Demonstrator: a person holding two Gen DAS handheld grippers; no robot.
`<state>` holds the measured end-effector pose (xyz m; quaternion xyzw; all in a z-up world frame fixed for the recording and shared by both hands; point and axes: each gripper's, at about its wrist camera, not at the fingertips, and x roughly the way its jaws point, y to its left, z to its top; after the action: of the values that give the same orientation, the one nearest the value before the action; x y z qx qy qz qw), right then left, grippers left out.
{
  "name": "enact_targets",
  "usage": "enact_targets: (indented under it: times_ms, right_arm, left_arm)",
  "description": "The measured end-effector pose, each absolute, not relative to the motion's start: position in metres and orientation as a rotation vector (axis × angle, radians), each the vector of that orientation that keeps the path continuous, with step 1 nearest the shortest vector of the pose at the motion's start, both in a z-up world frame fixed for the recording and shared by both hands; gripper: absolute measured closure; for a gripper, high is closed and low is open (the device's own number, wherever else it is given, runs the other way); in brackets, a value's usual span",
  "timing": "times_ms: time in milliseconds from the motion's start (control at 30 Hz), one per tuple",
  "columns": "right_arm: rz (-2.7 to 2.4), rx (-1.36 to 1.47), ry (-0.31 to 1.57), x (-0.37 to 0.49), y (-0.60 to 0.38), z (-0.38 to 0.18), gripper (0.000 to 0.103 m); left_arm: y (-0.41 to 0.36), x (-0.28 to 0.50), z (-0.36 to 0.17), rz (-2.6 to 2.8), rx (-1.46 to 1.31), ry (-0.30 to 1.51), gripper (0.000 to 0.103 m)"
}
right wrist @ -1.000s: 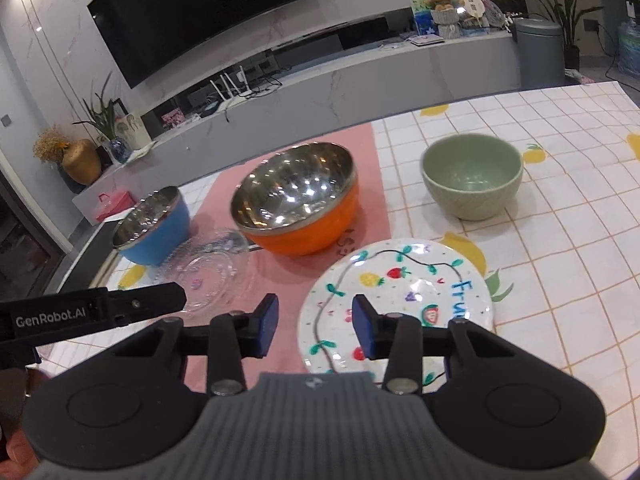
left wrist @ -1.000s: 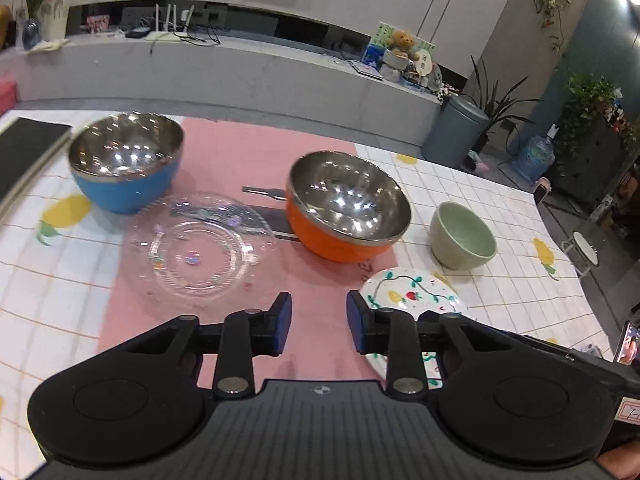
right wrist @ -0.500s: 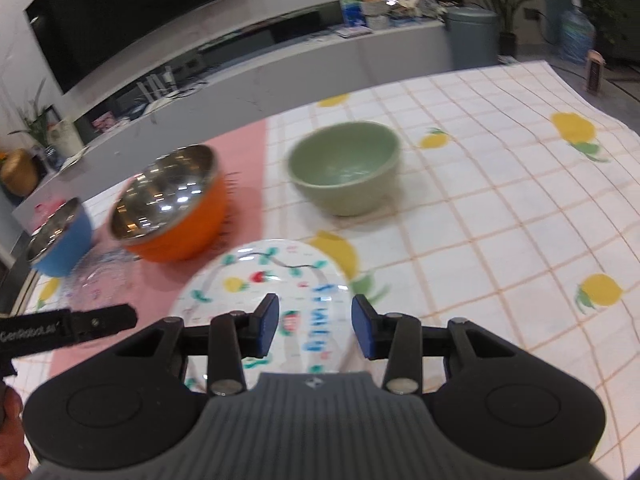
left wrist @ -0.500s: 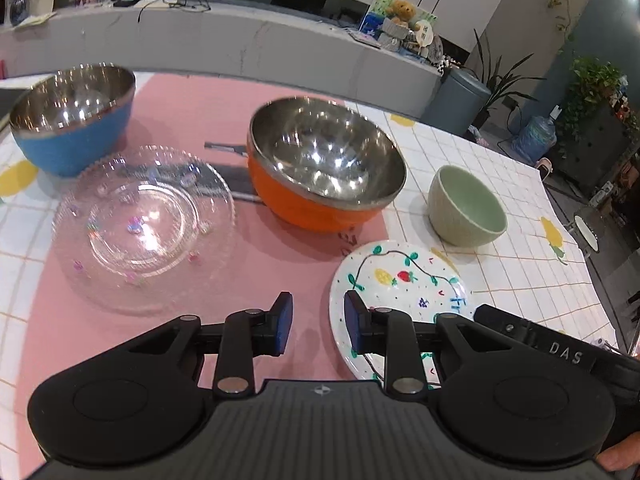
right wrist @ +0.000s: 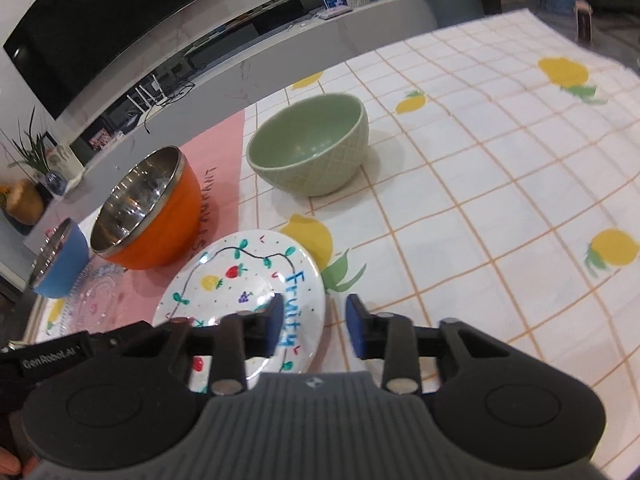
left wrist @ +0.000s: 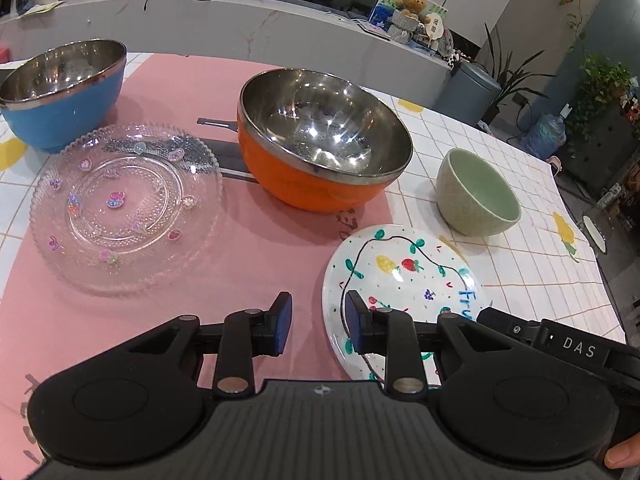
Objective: Organize plates and bowls
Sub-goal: 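Move the right gripper to the white Fruity plate rim and close, then slide the Fruity plate onto the pink runner and release it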
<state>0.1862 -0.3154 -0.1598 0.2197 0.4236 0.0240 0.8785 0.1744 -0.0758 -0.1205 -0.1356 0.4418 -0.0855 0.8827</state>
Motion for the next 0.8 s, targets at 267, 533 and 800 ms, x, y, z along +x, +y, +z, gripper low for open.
enact_targets:
  times_ms: [267,533,800]
  right_arm:
    - [0.064,0.491,0.885,0.190,-0.315,-0.164,0.085]
    - [0.064,0.466,0.877,0.192,-0.315,-0.165,0.093]
    - [0.080,0.530,0.913,0.185,-0.318,-0.160,0.095]
  left_arm:
    - [-0.080,0.179,-0.128,-0.198,-0.304,0.940,0.070]
    - [-0.085,0.177,-0.130,-0.207,-0.313,0.925,0.079]
    - [-0.077,0.168,-0.120,-0.200,-0.326,0.930,0.080]
